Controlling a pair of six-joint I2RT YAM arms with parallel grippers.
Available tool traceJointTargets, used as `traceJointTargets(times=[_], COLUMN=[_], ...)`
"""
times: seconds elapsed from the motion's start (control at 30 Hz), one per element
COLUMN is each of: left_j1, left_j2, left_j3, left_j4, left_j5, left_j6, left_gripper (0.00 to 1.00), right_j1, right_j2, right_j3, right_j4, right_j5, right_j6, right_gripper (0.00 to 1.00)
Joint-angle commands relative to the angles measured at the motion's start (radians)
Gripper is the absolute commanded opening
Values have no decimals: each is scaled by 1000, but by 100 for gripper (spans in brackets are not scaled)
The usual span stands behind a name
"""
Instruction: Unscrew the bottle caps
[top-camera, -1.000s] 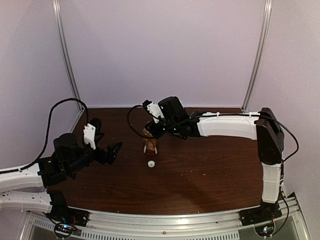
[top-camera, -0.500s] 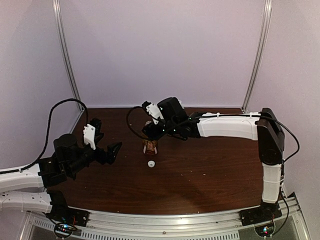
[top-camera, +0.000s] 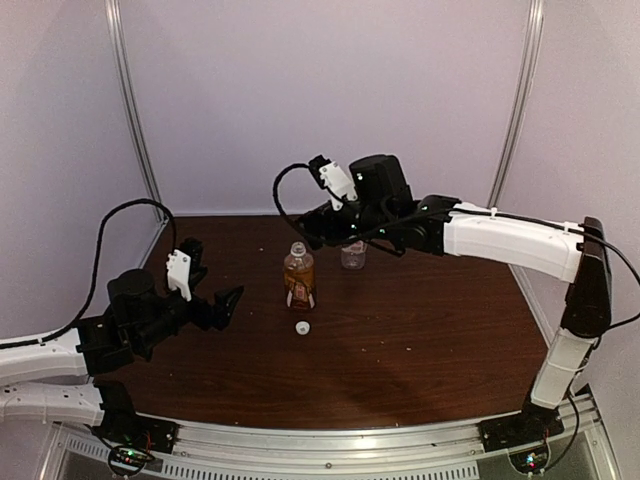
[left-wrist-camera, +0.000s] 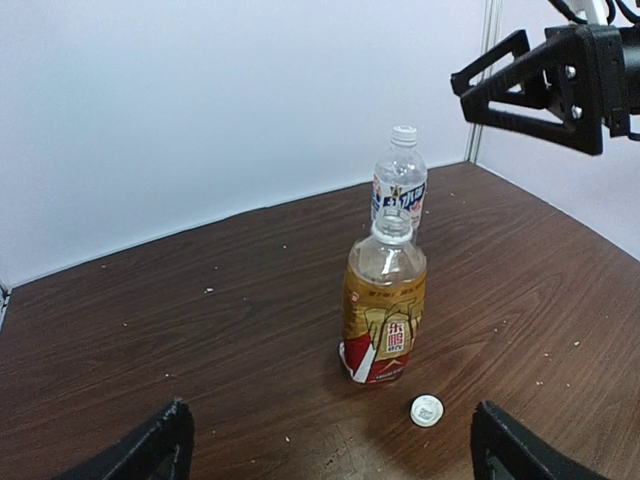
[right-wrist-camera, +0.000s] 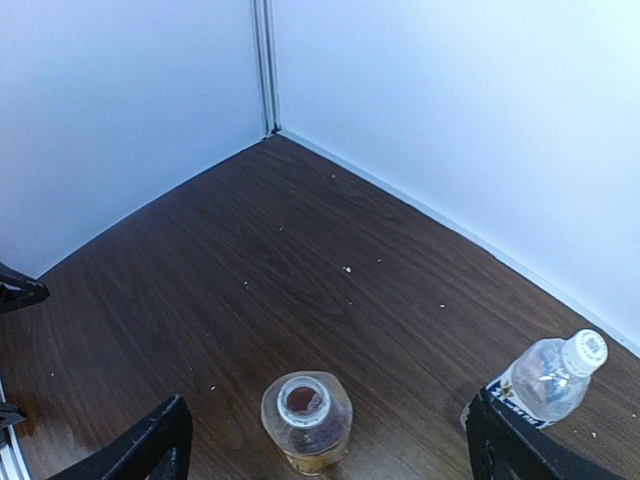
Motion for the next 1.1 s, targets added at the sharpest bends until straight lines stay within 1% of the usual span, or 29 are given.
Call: traceJointTargets(times=[0.0,0.13,0.37,0.6,0.8,0.97,1.07], left_j1=[1,1,1,1,1,1,1], left_j2=[-9,-8,-13,-21,-18,-20,-22], left_j3=[-1,4,19,20,16,13,9], left_j4=[49,46,26,17,16,15,15], left_j5=[-1,6,16,5,0,-1,-4], left_j6=[-8,-14,-25,-29,-31,-36,-37], left_gripper=[98,98,98,98,98,98,98], right_j1=[-59,-123,-239,-282,-294,-304,-309], right_j2=[-42,-29,37,155,251,309,330], right_j3=[24,70,125,228,315,366,374], right_j4=[-88,-131,-129,-176,-218,-238,-232], right_j5=[115,130,101,44,17,20,18], right_j6=[23,30,43,45,37,33,23], right_gripper=[96,96,95,92,87,79,72])
